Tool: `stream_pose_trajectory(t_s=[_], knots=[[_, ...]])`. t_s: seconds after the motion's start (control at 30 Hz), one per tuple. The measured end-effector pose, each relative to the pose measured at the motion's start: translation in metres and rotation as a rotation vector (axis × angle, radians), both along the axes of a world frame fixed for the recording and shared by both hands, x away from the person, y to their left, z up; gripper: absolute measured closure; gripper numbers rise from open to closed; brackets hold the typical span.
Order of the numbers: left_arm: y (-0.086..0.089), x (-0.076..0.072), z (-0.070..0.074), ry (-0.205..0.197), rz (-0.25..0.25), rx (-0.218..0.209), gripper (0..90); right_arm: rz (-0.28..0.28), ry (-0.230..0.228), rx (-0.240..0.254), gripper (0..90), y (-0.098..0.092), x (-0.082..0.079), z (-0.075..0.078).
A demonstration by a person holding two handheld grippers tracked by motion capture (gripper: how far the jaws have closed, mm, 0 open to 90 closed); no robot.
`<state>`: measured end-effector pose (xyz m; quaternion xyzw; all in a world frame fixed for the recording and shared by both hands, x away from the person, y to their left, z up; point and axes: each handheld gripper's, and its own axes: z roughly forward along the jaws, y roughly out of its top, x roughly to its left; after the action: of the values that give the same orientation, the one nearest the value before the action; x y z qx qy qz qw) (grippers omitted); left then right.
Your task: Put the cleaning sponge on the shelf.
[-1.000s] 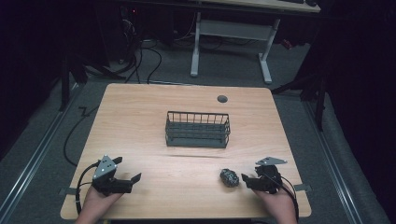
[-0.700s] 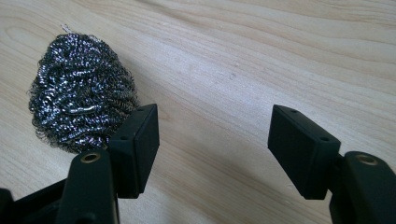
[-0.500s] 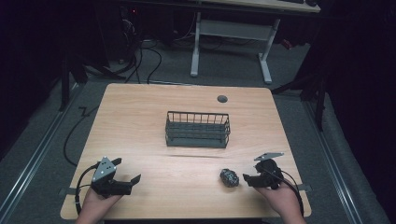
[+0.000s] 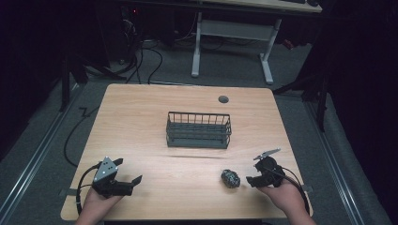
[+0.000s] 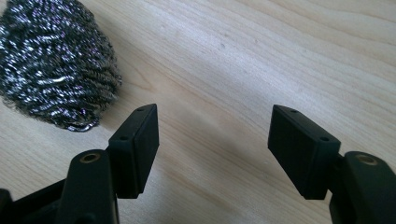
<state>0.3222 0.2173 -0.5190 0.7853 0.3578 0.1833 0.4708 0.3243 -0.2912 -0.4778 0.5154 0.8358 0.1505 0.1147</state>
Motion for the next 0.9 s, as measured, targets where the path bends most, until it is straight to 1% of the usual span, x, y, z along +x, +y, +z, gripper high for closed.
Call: stream_pose_trajectory(t_s=[0.03,0.1,0.13,0.17,0.2,0.23,0.3,0.33,0.4,0.43,0.47,0.5,0.53,0.57,0.6,0.63,0.67,0.7,0.73,0.77,0.8,0.83,0.87,0.9], knots=[[0.0,0.0,0.0,0.0,-0.001,0.002,1.6,0.002,0.021,0.003,33.7,0.002,0.003,0.001],[-0.001,-0.001,0.001,0.0,-0.004,0.001,1.6,0.009,0.045,-0.01,33.5,0.004,0.006,0.001],[-0.001,-0.001,0.001,0.0,-0.004,0.001,1.6,0.009,0.045,-0.01,33.5,0.004,0.006,0.001],[-0.001,-0.001,0.001,0.001,-0.006,0.001,1.6,0.019,0.056,-0.015,33.3,0.005,0.007,0.002],[-0.001,-0.001,0.001,0.003,-0.009,0.003,1.6,0.026,0.066,-0.026,33.3,0.007,0.008,0.003],[-0.001,-0.002,0.001,0.002,-0.011,0.005,1.6,0.047,0.08,-0.051,33.4,0.01,0.01,0.005],[-0.002,-0.002,0.0,0.005,-0.014,0.009,1.6,0.061,0.095,-0.058,33.4,0.014,0.012,0.005],[-0.002,-0.002,0.0,0.006,-0.013,0.009,1.6,0.061,0.095,-0.058,33.4,0.014,0.012,0.005],[-0.002,-0.001,-0.001,0.01,-0.015,0.01,1.6,0.082,0.116,-0.078,33.3,0.017,0.013,0.006],[-0.002,-0.001,-0.001,0.012,-0.016,0.009,1.6,0.103,0.142,-0.091,33.1,0.02,0.014,0.007],[-0.002,-0.001,-0.001,0.012,-0.016,0.009,1.6,0.103,0.142,-0.091,33.1,0.02,0.014,0.007],[-0.002,-0.001,-0.001,0.014,-0.017,0.007,1.6,0.105,0.154,-0.097,32.4,0.022,0.014,0.008],[-0.001,-0.001,-0.001,0.016,-0.019,0.002,1.6,0.113,0.155,-0.113,31.5,0.023,0.014,0.008],[-0.001,-0.001,-0.002,0.018,-0.021,0.003,1.5,0.122,0.178,-0.132,30.1,0.026,0.014,0.009],[-0.001,-0.002,-0.002,0.018,-0.023,0.003,1.5,0.122,0.178,-0.132,30.1,0.026,0.014,0.009],[0.0,-0.002,-0.002,0.02,-0.022,0.002,1.5,0.135,0.197,-0.147,28.5,0.029,0.013,0.009],[0.0,-0.002,-0.002,0.02,-0.022,0.002,1.5,0.135,0.197,-0.147,28.5,0.029,0.013,0.009],[0.0,-0.003,-0.002,0.021,-0.019,-0.001,1.5,0.142,0.206,-0.153,27.6,0.03,0.013,0.009],[0.001,-0.003,-0.002,0.019,-0.017,0.0,1.4,0.148,0.221,-0.156,26.6,0.032,0.012,0.008],[0.001,-0.002,-0.002,0.018,-0.011,-0.002,1.3,0.159,0.247,-0.166,26.0,0.034,0.012,0.008],[0.001,-0.002,-0.002,0.018,-0.011,-0.002,1.0,0.159,0.247,-0.166,26.0,0.034,0.012,0.008],[0.001,-0.002,-0.002,0.022,-0.009,-0.002,0.6,0.146,0.275,-0.155,25.1,0.036,0.01,0.01],[0.001,-0.002,-0.002,0.022,-0.009,-0.002,0.5,0.146,0.275,-0.155,25.1,0.036,0.01,0.01],[0.001,-0.002,-0.002,0.026,-0.012,0.0,0.5,0.171,0.277,-0.158,23.9,0.039,0.01,0.012]])
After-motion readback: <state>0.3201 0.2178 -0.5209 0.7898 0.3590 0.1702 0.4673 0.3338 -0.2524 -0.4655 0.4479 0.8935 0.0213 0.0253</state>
